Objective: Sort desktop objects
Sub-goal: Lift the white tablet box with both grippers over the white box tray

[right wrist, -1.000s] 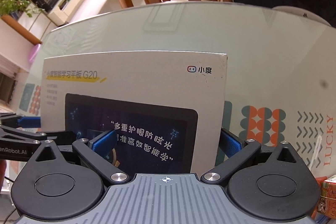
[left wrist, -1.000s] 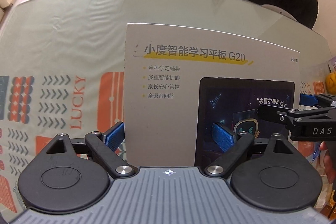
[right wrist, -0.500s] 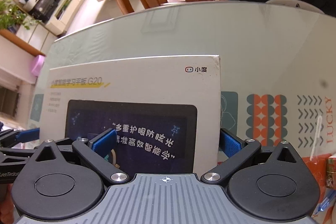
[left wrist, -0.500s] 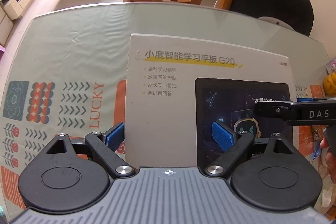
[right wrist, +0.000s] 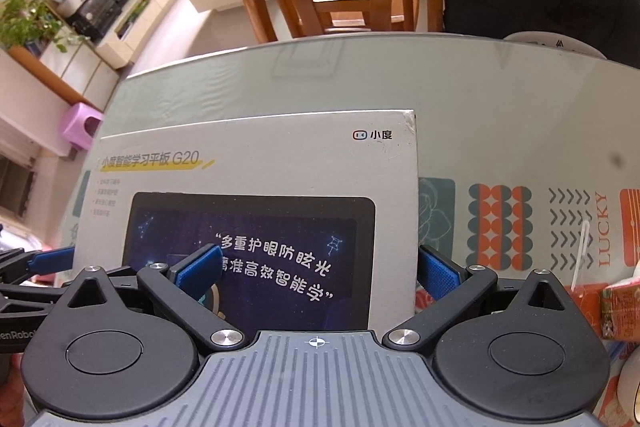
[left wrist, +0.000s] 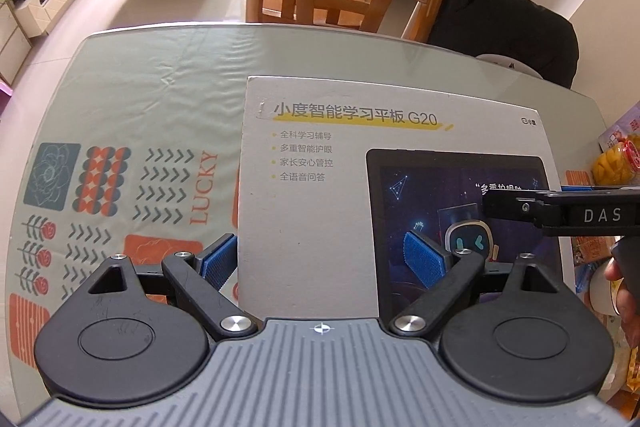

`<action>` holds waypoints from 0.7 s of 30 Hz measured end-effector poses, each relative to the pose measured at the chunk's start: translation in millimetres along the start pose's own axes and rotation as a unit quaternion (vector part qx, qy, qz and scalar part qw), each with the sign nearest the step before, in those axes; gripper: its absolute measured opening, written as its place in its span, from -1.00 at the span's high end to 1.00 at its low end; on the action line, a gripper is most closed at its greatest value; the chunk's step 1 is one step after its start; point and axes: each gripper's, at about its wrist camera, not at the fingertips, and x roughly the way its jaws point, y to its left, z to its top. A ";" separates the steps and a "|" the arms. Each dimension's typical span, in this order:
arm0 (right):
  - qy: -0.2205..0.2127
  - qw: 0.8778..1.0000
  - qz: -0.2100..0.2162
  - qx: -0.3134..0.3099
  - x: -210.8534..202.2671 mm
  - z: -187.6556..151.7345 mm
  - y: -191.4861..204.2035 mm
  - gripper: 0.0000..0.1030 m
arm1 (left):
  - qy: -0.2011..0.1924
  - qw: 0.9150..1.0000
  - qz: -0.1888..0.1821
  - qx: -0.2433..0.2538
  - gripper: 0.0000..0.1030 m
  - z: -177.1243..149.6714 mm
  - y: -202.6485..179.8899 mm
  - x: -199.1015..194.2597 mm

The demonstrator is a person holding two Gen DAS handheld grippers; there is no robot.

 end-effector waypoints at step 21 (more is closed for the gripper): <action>-0.014 1.000 -0.014 0.006 -31.6 -82.6 71.6 -1.00 | -0.009 1.000 -0.016 0.005 -1.00 -83.9 53.4 -62.6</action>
